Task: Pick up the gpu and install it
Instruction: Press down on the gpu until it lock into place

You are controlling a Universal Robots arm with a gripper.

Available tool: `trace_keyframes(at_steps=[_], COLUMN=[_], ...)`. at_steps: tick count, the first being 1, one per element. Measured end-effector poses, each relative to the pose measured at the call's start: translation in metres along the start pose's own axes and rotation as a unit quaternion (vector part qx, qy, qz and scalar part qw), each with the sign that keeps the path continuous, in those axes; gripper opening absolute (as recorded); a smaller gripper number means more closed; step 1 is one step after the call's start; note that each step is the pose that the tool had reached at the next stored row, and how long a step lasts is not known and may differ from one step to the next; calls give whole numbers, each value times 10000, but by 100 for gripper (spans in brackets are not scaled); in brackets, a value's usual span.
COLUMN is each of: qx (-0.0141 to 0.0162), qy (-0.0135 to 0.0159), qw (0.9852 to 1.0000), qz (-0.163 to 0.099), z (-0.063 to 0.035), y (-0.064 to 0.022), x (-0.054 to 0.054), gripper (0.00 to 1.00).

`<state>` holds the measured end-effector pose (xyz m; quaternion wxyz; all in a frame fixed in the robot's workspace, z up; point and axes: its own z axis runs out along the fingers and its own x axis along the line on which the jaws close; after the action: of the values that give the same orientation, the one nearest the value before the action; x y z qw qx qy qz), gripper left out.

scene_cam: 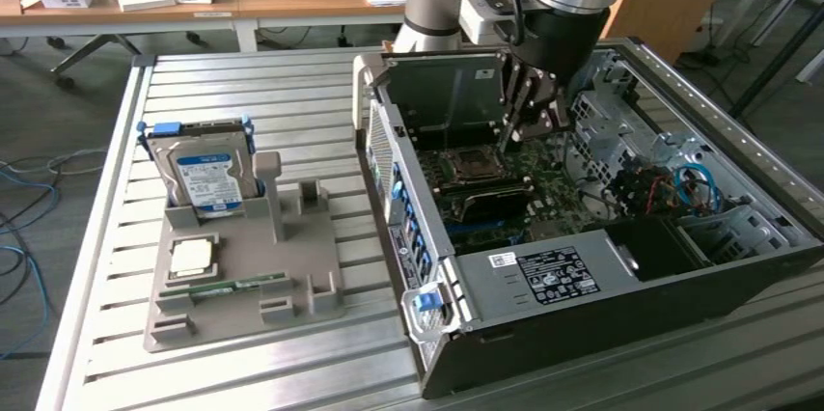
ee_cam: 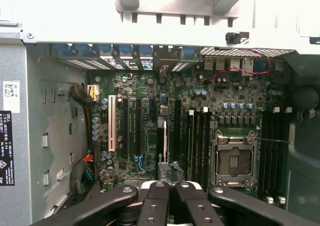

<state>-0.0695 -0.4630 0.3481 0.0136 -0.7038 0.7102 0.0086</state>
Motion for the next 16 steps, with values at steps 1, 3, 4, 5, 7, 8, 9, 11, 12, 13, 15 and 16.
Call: trace_keyframes(at_steps=[1, 3, 4, 5, 7, 8, 9, 11, 12, 13, 15, 16], qx=[0, 0, 0, 0, 0, 0, 0, 0, 0, 0, 0, 0], qy=[0, 0, 0, 0, 0, 0, 0, 0, 0, 0, 0, 0], qw=[10000, 10000, 10000, 10000, 10000, 10000, 10000, 10000, 10000, 10000, 10000, 10000], qz=[0, 0, 0, 0, 0, 0, 0, 0, 0, 0, 0, 1], z=[0, 0, 0, 6, 39, 57, 75, 111, 130, 148, 185, 203], y=[0, 0, 0, 0, 0, 0, 0, 1, 1, 2, 4, 8], x=[0, 0, 0, 0, 1, 2, 2, 4, 4, 5, 6, 6], gripper=[11, 11, 11, 11, 11, 11, 11, 11, 11, 11, 11, 11])
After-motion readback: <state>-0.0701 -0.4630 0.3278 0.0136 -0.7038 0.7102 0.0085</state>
